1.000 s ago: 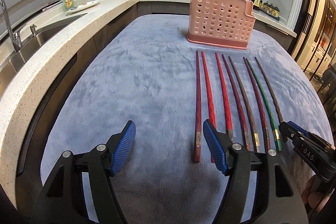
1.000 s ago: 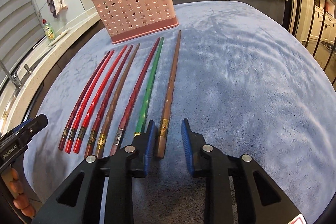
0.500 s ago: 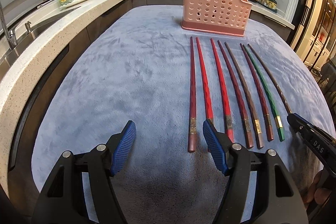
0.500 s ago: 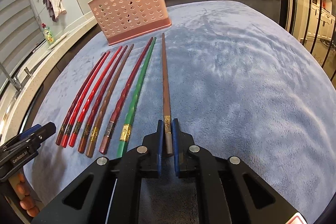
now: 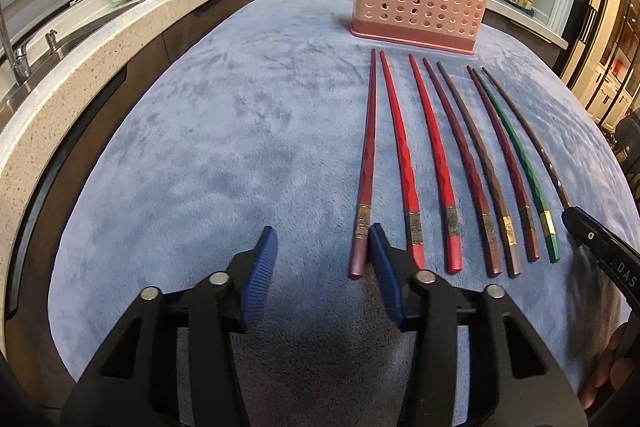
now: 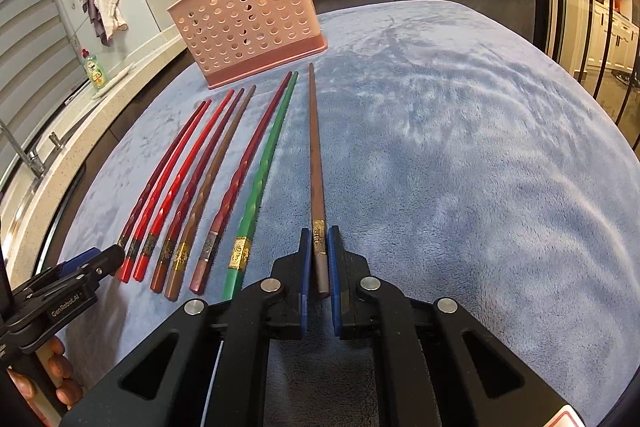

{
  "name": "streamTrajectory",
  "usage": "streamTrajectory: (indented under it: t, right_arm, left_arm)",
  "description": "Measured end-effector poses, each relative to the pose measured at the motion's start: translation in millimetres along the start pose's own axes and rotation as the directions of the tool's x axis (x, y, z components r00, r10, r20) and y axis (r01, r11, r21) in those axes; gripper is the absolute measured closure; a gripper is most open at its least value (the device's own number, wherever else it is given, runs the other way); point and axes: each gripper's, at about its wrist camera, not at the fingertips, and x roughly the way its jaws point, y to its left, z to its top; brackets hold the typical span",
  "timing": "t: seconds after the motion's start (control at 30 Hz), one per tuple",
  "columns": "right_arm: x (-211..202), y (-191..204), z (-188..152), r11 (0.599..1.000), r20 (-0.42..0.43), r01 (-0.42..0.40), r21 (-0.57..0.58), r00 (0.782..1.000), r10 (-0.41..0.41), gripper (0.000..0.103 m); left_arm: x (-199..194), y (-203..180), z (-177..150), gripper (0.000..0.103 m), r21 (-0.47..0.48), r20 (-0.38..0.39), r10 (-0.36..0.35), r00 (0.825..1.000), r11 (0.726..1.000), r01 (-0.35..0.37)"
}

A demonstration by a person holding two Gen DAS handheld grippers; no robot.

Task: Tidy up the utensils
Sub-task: 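Grasp a brown chopstick with the right tool while the left tool grasps a dark red one, then carry both chopsticks over the pink holder and lower them in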

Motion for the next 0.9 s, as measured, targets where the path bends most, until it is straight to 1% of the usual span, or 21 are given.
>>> streamTrajectory:
  t: [0.07, 0.1, 0.13, 0.27, 0.43, 0.63, 0.77, 0.9]
  right_arm:
    - [0, 0, 0, 1.0, 0.0, 0.001, -0.001, 1.0, -0.001, 0.096]
    - [0, 0, 0, 1.0, -0.002, 0.001, -0.002, 1.0, -0.001, 0.096]
    - [0, 1, 0, 1.0, -0.003, 0.002, -0.004, 1.0, -0.002, 0.096]
    - [-5, 1, 2, 1.0, -0.007, 0.003, -0.011, 1.0, -0.003, 0.096]
    - [-19, -4, 9, 1.0, 0.012, -0.012, 0.02, 1.0, 0.012, 0.096]
    - [-47, -5, 23, 0.999, 0.084, -0.026, 0.031, 0.996, 0.023, 0.096]
    - [-71, -4, 39, 0.999, 0.151, -0.035, 0.03, 0.988, 0.03, 0.096]
    - [-94, -3, 61, 0.999, 0.223, -0.046, 0.028, 0.974, 0.039, 0.096]
  left_arm:
    - [0, 1, 1, 0.078, -0.005, -0.001, -0.006, 1.0, 1.0, 0.006]
    - [0, 2, 2, 0.082, -0.009, -0.003, -0.01, 1.0, 1.0, 0.01]
    - [0, 4, 3, 0.09, -0.012, -0.006, -0.019, 1.0, 1.0, 0.019]
    - [-3, 6, 6, 0.094, -0.01, -0.005, -0.033, 0.999, 0.999, 0.033]
    - [-15, 10, 16, 0.095, -0.03, 0.02, -0.043, 0.999, 0.999, 0.044]
    - [-42, 16, 32, 0.095, -0.051, 0.079, -0.057, 0.995, 0.997, 0.061]
    - [-61, 21, 47, 0.096, -0.064, 0.121, -0.066, 0.99, 0.995, 0.074]
    - [-81, 27, 66, 0.096, -0.078, 0.17, -0.075, 0.983, 0.993, 0.089]
